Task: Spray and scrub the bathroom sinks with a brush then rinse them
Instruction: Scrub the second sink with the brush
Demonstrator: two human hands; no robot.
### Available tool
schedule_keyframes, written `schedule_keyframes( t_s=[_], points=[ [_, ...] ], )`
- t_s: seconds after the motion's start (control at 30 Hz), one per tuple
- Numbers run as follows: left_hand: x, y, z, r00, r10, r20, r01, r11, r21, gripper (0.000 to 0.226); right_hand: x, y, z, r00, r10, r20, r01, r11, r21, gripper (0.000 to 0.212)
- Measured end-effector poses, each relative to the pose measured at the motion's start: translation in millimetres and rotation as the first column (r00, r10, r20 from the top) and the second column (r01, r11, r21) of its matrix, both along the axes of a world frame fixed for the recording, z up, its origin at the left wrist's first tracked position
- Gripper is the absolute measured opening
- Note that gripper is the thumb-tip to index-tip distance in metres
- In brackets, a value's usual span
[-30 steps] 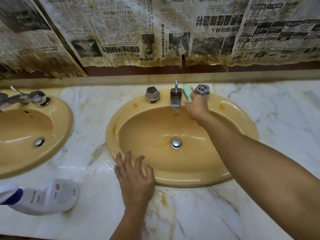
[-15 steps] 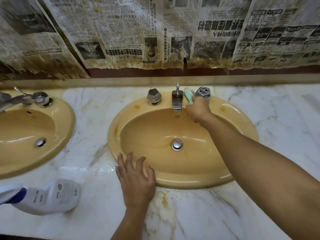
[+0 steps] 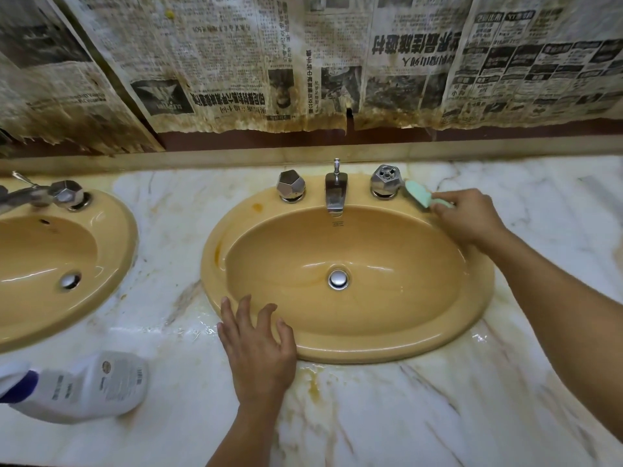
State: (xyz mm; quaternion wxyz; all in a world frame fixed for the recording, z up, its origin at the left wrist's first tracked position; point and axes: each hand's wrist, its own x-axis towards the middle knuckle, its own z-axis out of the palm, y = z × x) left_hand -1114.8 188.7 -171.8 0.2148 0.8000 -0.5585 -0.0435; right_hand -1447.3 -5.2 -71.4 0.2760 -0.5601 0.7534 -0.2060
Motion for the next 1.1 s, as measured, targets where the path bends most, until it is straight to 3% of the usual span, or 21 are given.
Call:
schedule_keyframes(
  t_s=[0.2,0.43,0.57,0.63,0.93,1.1],
  points=[
    [0.6,-0.1,-0.3,1.000,-0.002,0.002,0.002,1.000,0.000,0.044,6.4,-65.6,4.8,0.987,0.158,0.034,-0.159,0.986,0.047,0.032],
    [0.8,-0.9,-1.4,1.000,0.004,-0.001,-0.004,1.000,0.004,0.045,-27.9,-63.6,13.5,0.980,0.175,0.097,-0.192,0.959,0.207,0.026],
    [0.3,-0.4,-2.5,1.000,0.007,0.007,-0.007,1.000,0.009,0.045,-8.4,-58.8,9.6,0.989,0.143,0.042,-0.147,0.982,0.115,0.028],
    [0.1,-0.5,-2.8,1.000,0.003,0.006,-0.003,1.000,0.009,0.045,7.1,-52.5,6.2,0.990,0.107,0.087,-0.111,0.992,0.052,0.029],
    [1.5,1.1,0.6,1.000,0.002,-0.004,-0.002,1.000,0.002,0.048,18.4,48.4,6.9,0.986,-0.060,0.153,0.060,0.998,0.009,0.029],
    [1.3,2.9,4.9,1.000,-0.016,0.003,0.016,0.999,0.031,0.051,52.5,126.1,-8.7,0.967,-0.129,0.217,0.121,0.991,0.050,0.044]
  ],
)
